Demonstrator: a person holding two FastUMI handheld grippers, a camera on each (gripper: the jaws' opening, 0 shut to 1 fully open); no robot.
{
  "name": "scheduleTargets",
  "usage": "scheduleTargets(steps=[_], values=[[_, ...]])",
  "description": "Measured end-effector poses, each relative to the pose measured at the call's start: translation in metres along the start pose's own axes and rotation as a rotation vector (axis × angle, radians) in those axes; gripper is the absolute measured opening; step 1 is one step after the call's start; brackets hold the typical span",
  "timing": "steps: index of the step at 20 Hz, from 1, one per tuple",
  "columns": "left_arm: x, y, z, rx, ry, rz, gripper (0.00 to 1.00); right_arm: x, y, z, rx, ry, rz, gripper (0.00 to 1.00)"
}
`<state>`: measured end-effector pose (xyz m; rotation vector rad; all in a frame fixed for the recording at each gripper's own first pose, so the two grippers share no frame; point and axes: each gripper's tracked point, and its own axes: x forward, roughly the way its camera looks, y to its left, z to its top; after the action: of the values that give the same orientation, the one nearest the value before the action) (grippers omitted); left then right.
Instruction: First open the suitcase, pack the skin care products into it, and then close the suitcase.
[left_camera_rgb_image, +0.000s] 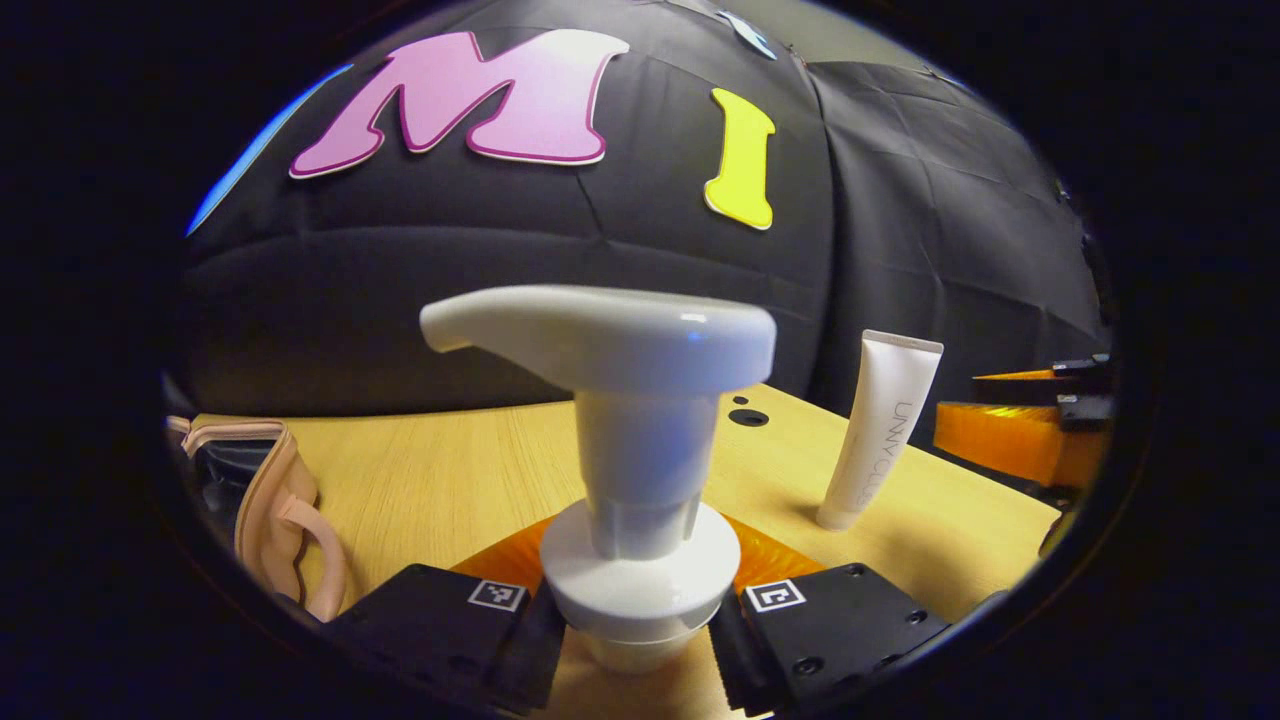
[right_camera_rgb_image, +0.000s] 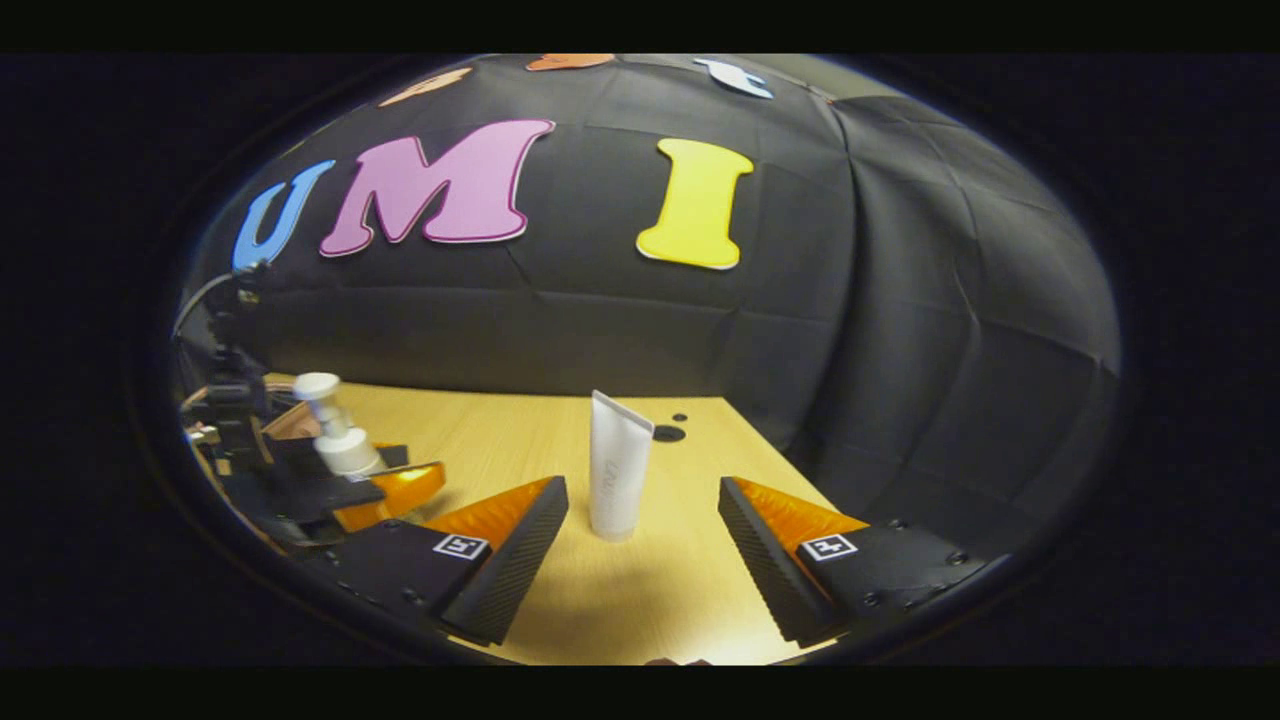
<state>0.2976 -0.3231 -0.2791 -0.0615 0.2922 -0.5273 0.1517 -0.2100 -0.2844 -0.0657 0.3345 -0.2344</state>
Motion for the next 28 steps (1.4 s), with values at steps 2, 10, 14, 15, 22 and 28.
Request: scheduleTargets(steps=[2, 10, 14, 15, 22, 28], values=[[-0.016, 0.009, -0.005, -0.015, 0.010, 0.017, 0.65, 0.026, 0.009, -0.015, 0.030, 0.025, 0.027, 0.97], [-0.055, 0.026, -0.016, -0.048, 0.041, 0.055, 0.65, 0.095, 0.028, -0.053, -0.024, 0.055, 0.063, 0.96], [-0.061, 0.029, -0.018, -0.061, 0.048, 0.061, 0.65, 0.105, 0.023, -0.047, -0.011, 0.038, 0.036, 0.67], [-0.062, 0.029, -0.019, -0.065, 0.049, 0.064, 0.65, 0.104, 0.026, -0.048, 0.000, 0.042, 0.056, 0.55], [-0.076, 0.039, -0.014, -0.110, 0.032, 0.097, 0.65, 0.075, 0.044, -0.044, -0.083, 0.045, 0.114, 0.29], [-0.112, 0.055, 0.018, -0.143, 0.018, 0.117, 0.65, 0.025, 0.071, 0.018, -0.089, -0.048, 0.168, 0.33]])
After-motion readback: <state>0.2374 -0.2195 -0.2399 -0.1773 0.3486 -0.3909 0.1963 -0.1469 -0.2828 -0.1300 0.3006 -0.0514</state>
